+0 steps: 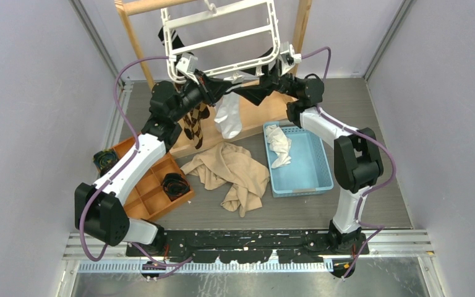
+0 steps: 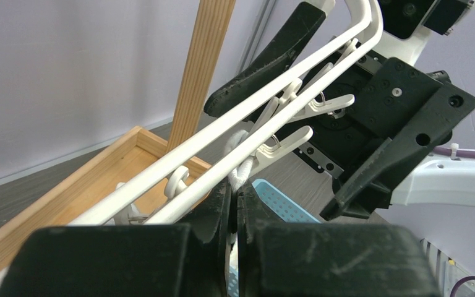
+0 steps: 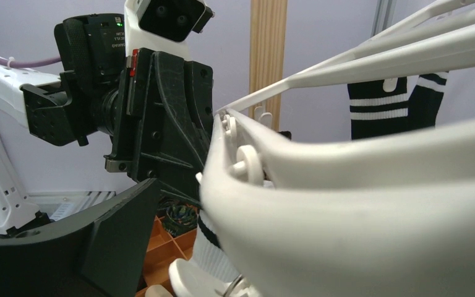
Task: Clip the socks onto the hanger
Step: Clamp the sock onto the hanger, then reset both arms
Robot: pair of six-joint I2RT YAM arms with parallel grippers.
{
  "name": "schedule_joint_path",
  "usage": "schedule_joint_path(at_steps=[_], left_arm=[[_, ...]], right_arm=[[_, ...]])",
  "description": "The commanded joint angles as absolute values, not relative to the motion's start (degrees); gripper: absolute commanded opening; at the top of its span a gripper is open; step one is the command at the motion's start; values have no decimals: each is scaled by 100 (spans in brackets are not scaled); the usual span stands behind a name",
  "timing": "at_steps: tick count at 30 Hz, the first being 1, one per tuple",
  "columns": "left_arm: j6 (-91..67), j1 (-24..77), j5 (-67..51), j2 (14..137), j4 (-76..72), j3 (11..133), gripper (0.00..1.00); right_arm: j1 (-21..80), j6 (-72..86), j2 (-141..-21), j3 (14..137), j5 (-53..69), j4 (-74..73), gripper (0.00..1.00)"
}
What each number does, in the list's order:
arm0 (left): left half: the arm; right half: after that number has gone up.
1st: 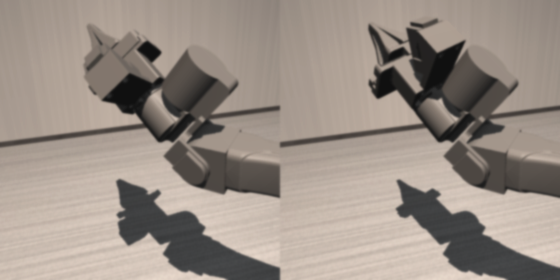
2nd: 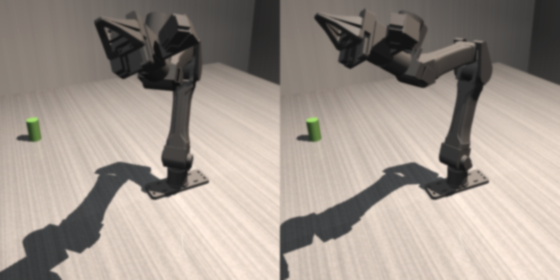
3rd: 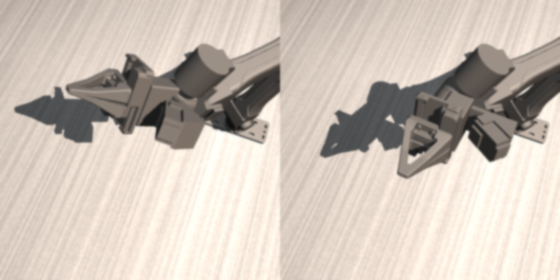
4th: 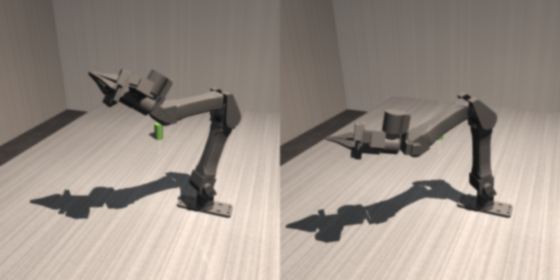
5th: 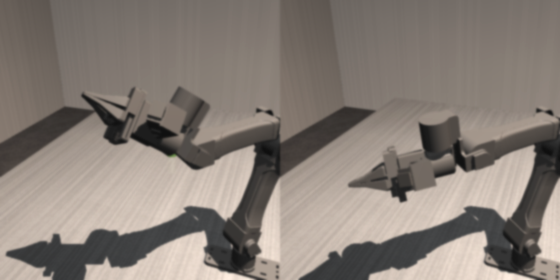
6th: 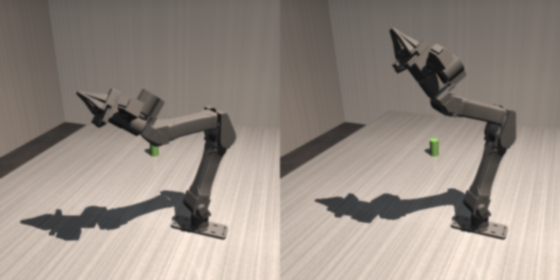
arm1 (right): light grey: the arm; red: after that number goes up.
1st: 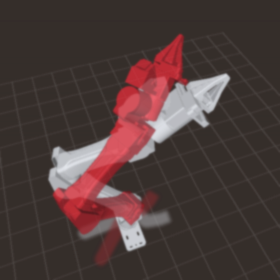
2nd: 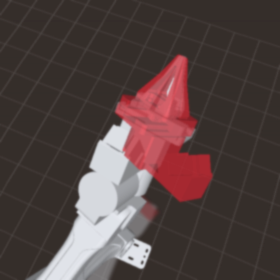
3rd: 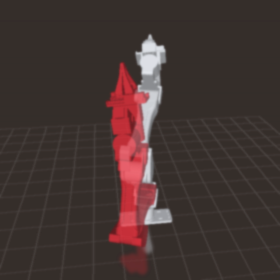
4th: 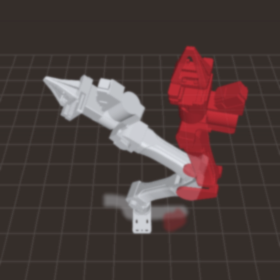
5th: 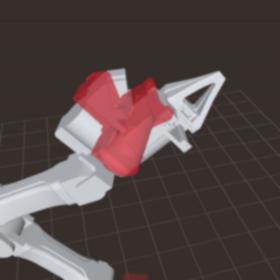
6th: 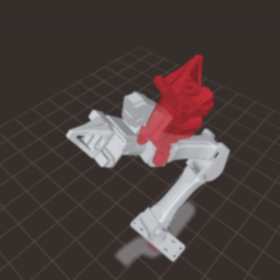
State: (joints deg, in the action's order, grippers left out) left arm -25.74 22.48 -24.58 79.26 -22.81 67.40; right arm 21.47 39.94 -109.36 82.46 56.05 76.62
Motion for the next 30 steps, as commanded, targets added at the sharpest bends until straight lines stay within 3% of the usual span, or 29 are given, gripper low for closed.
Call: schedule_joint_path(at_steps=[1, 11, 20, 26, 30], left_arm=[[-2662, 2224, -2213, 7714, -2375, 6847, 11], [-2753, 2224, -2074, 7193, -1943, 6466, 44], [-2843, 2224, -2175, 6520, -1162, 6344, 58], [-3029, 2224, -2369, 5809, -533, 6117, 67], [-3064, 2224, -2441, 5216, 373, 5993, 69]], right_arm=[[2080, 3475, -10232, 7898, 5327, 7509, 100], [1754, 3386, -9720, 6687, 5091, 7372, 100], [1526, 3018, -9000, 5596, 4987, 6839, 100], [1424, 2291, -7790, 4951, 4739, 5012, 100], [1414, 1571, -6791, 4865, 4274, 2779, 100]])
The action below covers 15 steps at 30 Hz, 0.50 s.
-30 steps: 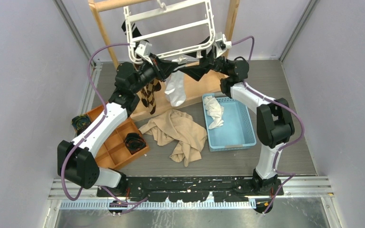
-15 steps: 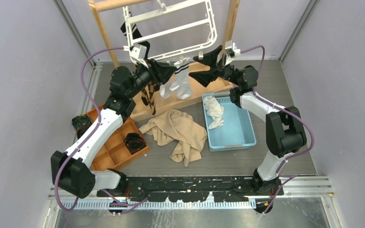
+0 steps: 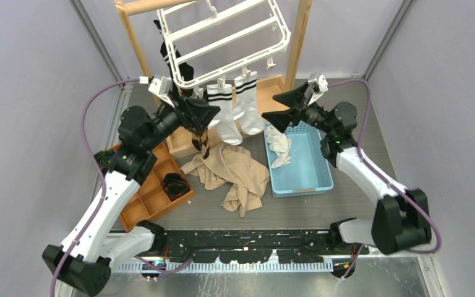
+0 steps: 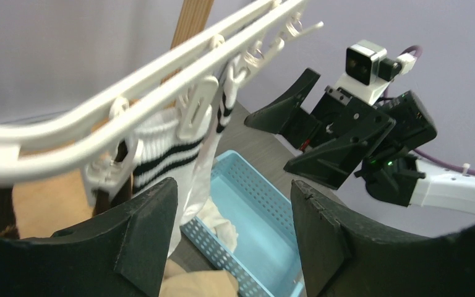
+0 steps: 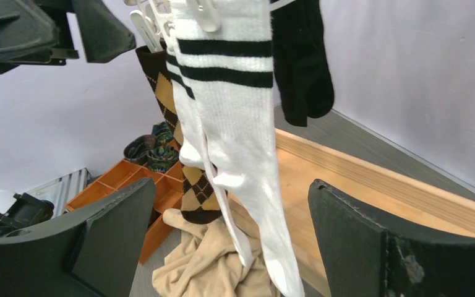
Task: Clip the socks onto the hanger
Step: Reset both arms
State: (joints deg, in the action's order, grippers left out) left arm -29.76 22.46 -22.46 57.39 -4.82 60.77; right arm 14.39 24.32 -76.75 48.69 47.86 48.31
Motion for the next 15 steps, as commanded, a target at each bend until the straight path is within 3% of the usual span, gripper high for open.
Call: schedule_joint_path(at_steps=[1, 5, 15], left_arm=[[-3060, 2224, -2454, 5060, 568, 5947, 69], [-3025, 2224, -2483, 4406, 1281, 5705, 71], [-3404, 2224, -2074, 2771, 2270, 4412, 77]], right_arm=[[1418, 1449, -6572, 4849, 4121, 2300, 100], [1415, 1329, -5686, 4580, 3509, 1131, 100], [1410, 2103, -3572, 3627, 1589, 146, 100]])
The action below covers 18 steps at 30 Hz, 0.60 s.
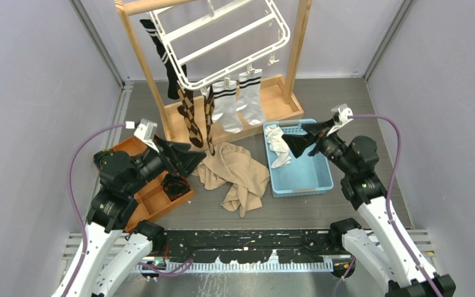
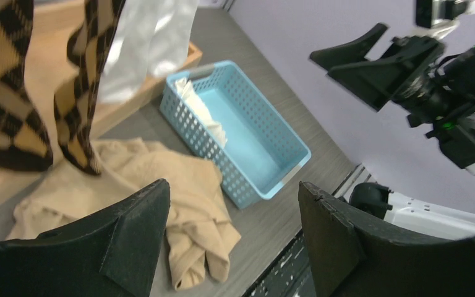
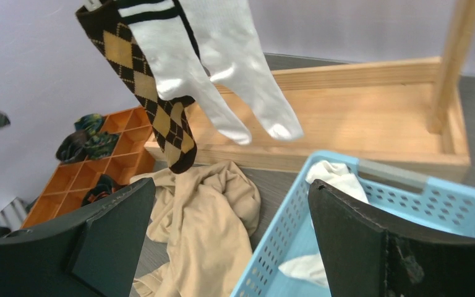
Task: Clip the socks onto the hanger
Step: Reset both arms
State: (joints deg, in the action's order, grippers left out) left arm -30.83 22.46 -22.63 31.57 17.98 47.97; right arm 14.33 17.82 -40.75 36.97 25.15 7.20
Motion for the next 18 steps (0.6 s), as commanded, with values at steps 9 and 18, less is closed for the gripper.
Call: schedule_joint_path(at_steps=[9, 18], left_arm=[[-4040, 2224, -1383, 1751, 2695, 4055, 81], [-4010, 2224, -990, 1879, 3234, 4604, 82]], right_arm=[[1415, 3783, -3921, 4715, -1255, -2333, 100], [1415, 4368, -4270, 5511, -2288, -3067, 100]])
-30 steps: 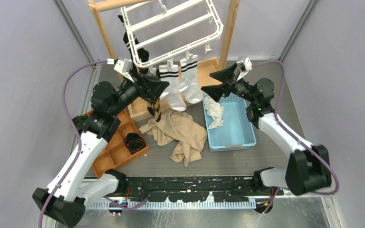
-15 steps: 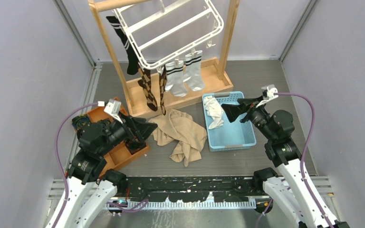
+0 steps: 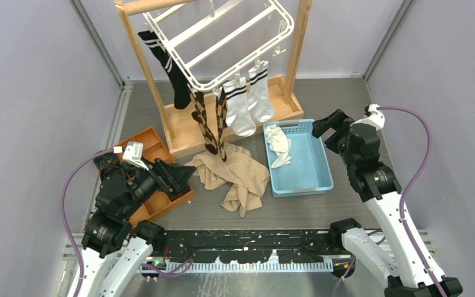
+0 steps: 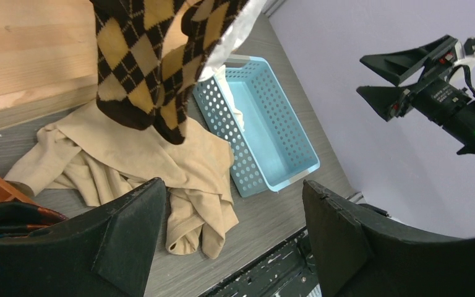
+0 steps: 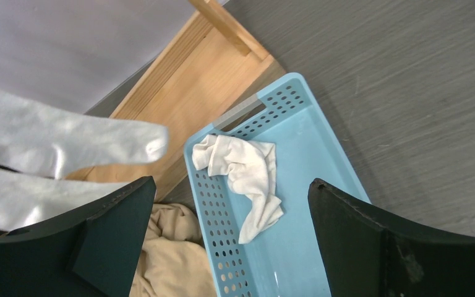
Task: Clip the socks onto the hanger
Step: Reset both arms
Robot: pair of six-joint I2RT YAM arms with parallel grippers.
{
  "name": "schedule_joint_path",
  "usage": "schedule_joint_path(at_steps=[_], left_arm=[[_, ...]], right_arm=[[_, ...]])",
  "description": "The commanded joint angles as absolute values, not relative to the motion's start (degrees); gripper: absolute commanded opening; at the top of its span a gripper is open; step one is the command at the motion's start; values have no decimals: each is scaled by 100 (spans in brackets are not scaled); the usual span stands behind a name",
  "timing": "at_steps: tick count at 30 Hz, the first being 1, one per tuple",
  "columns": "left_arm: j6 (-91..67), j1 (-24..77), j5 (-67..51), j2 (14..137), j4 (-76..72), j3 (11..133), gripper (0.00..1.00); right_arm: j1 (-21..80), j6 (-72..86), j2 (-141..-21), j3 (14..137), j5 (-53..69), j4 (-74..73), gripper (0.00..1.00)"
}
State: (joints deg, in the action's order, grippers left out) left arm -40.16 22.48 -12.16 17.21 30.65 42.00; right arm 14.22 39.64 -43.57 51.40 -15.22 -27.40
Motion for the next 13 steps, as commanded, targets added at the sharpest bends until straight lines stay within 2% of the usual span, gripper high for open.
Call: schedule_joint_path(at_steps=[1, 13], left_arm=[[-3959, 2224, -985, 1932, 3241, 4671, 82], [-3141, 2224, -1054, 2633, 3265, 5196, 83]], right_arm=[[1412, 4372, -4284, 5571, -2398, -3124, 100], [1414, 4273, -4502, 5827, -2550, -3088, 100]])
